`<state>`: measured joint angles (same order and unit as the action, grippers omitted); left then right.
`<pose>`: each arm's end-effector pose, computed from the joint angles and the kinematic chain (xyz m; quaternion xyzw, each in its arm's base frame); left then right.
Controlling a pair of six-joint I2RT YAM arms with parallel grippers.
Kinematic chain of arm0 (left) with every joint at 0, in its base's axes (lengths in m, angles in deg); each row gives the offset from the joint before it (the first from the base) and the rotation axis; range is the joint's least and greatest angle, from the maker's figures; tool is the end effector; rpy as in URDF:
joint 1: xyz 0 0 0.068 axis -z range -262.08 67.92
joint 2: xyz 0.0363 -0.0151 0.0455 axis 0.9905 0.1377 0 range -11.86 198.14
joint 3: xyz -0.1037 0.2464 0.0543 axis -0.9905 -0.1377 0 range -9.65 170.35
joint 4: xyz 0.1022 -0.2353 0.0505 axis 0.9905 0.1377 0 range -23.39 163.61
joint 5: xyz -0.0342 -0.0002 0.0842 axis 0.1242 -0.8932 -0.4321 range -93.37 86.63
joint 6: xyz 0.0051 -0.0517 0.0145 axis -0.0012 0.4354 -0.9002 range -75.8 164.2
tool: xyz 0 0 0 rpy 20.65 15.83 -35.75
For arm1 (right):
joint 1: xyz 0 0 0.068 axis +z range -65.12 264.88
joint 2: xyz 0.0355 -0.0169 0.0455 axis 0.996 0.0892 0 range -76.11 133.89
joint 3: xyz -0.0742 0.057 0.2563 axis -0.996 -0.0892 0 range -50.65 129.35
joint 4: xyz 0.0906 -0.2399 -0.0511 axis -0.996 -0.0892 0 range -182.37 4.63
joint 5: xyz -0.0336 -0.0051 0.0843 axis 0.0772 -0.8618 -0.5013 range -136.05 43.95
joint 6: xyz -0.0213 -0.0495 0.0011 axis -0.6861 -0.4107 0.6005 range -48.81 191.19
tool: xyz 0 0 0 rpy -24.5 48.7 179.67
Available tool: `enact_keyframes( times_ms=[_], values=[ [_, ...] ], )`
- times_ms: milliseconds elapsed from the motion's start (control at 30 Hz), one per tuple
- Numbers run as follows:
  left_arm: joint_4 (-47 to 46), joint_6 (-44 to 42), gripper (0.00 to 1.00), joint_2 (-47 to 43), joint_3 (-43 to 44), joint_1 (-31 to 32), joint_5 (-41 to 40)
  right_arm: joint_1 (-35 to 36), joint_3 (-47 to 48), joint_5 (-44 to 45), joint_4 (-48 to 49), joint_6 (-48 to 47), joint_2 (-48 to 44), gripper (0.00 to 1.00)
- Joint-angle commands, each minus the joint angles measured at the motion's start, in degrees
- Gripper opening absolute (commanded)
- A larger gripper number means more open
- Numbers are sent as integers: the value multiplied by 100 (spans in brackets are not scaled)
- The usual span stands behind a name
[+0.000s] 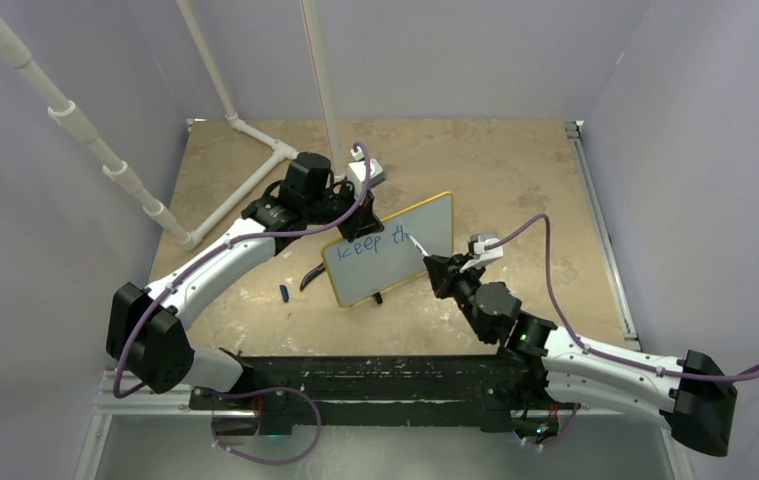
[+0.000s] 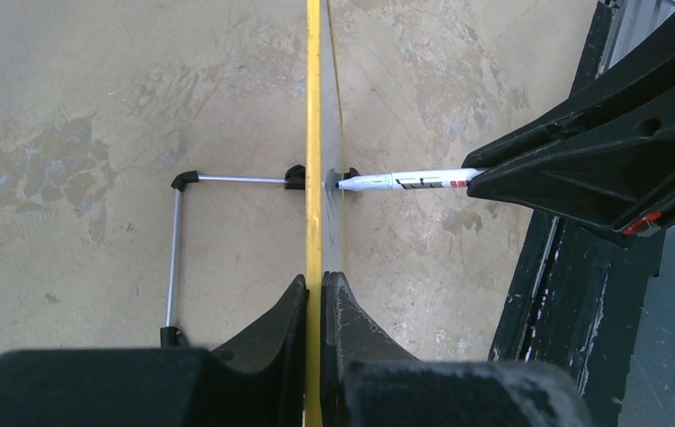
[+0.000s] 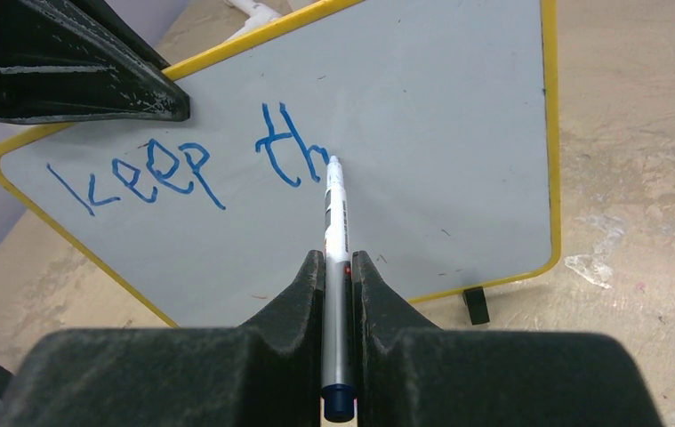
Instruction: Write a sentence on the whiteboard
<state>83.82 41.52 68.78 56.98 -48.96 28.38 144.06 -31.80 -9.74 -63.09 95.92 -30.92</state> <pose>0.2564 -0.1896 0.3188 0.3854 0.7562 -0.3539 0.3929 0.1117 0.1459 0.2386 -0.0030 0.7269 0.2635 0.6342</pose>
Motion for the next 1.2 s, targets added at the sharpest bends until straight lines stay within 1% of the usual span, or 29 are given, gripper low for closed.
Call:
enact_keyframes(
  times_ms=[0, 267, 567, 867, 1167],
  values=[
    [-68, -101, 0, 22, -36, 36, 297, -20, 118, 78, 379, -156, 70, 0],
    [-69, -97, 0, 23, -36, 45, 297, -20, 144, 348, 370, -166, 174, 0],
    [-61, -101, 0, 22, -36, 36, 297, -20, 163, 621, 222, -176, -45, 0],
    [-60, -101, 0, 13, -27, 37, 296, -20, 205, 314, 515, -477, 50, 0],
    [-60, -101, 0, 13, -32, 40, 297, -20, 224, 122, 638, -496, 294, 0]
  ],
)
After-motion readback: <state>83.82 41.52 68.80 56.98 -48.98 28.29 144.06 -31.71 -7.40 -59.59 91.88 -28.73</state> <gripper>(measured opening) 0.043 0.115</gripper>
